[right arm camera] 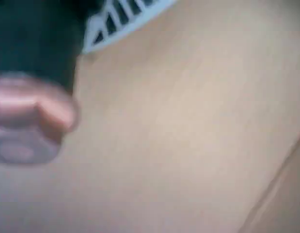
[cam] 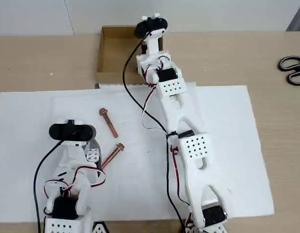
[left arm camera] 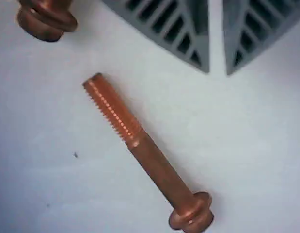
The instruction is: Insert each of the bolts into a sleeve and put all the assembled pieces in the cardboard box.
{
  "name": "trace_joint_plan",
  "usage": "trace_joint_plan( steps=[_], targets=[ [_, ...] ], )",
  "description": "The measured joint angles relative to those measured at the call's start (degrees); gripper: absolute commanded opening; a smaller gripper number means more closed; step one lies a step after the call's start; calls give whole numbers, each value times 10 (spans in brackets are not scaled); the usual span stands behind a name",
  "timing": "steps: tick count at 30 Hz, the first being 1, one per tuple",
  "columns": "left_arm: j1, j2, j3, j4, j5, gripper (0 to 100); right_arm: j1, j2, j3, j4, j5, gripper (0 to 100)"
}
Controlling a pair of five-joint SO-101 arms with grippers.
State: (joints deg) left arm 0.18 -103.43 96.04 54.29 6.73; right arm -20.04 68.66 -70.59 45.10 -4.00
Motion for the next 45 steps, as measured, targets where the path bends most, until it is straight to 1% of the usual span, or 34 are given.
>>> trace_joint_plan(
  steps=[2,5,7,10,15,18,25,29,34,42,45],
  targets=[
    [0,0,0,0,0,6,0,0,-19,34,0,68],
    [0,0,0,0,0,6,2,0,-63,87,4,180],
    [0,0,0,0,0,6,1,0,-98,133,21,221],
    [0,0,0,0,0,6,-1,-2,-149,194,37,214],
    [0,0,0,0,0,6,-6,-3,-226,280,41,209],
    [0,0,0,0,0,6,-16,-4,-233,332,41,209],
    [0,0,0,0,0,6,-17,-80,-234,518,41,208],
    [0,0,0,0,0,6,-7,-104,-223,536,23,208],
    [0,0,0,0,0,6,-7,-164,-139,537,1,208],
    [0,0,0,0,0,6,-7,-371,167,538,-68,208],
    [0,0,0,0,0,6,-7,-430,264,538,-107,208]
  ],
)
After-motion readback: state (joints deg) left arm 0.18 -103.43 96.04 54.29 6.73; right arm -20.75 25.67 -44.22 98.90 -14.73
